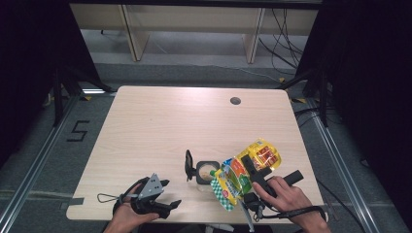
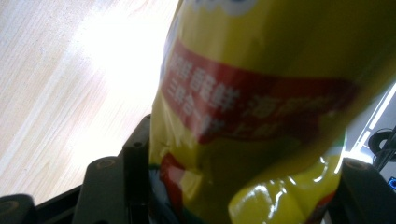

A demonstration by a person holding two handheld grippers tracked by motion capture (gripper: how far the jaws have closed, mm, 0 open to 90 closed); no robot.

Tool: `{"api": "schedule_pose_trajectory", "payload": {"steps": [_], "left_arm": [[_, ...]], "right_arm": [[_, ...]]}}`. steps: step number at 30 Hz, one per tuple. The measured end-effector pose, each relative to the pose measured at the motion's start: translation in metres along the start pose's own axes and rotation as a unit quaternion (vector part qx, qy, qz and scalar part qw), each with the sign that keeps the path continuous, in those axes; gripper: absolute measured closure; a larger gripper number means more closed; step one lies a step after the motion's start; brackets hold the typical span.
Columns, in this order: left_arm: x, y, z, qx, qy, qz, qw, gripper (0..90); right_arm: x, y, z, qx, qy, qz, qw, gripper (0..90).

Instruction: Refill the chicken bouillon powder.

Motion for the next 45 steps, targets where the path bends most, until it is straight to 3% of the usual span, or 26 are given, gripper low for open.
{"api": "schedule_pose_trajectory", "payload": {"steps": [9, 11, 23, 24, 27, 31, 39, 45], "left_arm": [[0.0002, -0.0016, -0.0005, -0.007, 0.002, -0.006, 1.0, 22.1], [-0.0003, 0.0, -0.0008, -0.002, 0.004, 0.001, 1.0, 22.1], [0.0004, -0.0021, 0.0012, -0.006, -0.008, -0.006, 0.9999, 22.1], [0.0001, -0.001, 0.0017, 0.004, -0.007, -0.005, 1.0, 22.1], [-0.0001, 0.0007, 0.001, 0.008, -0.003, 0.0, 1.0, 22.1], [-0.0001, -0.0015, 0.0017, -0.003, -0.008, -0.004, 1.0, 22.1], [0.0, -0.0013, 0.0019, 0.004, -0.008, -0.006, 0.9999, 22.1], [-0.0002, -0.0015, 0.0017, -0.002, -0.008, -0.005, 1.0, 22.1]], "right_arm": [[0.0003, 0.0007, -0.0005, -0.001, 0.001, 0.002, 1.0, 40.0], [0.0006, 0.0004, -0.0008, -0.004, 0.001, 0.001, 1.0, 40.0], [0.0004, -0.0003, -0.0021, -0.007, 0.002, 0.001, 1.0, 40.0], [0.0004, -0.0001, -0.0022, -0.008, 0.003, 0.002, 1.0, 40.0], [0.0003, -0.0001, -0.0024, -0.009, 0.002, 0.002, 1.0, 40.0], [0.0002, 0.0, -0.0027, -0.01, 0.003, 0.003, 0.9999, 40.1], [0.0005, 0.0002, -0.001, -0.008, -0.002, 0.005, 1.0, 42.0], [0.0011, 0.0021, -0.0008, -0.006, 0.0, 0.006, 1.0, 42.1]]}}
Point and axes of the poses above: each handheld gripper's, and its own axes: x roughly forward along the jaws, z roughly out of its top, y roughly to its left, the point moved 10 cm from there along x, roughly forward along the jaws, and after that the axes turned 13 degrees about -x, right-handed, at the moved point
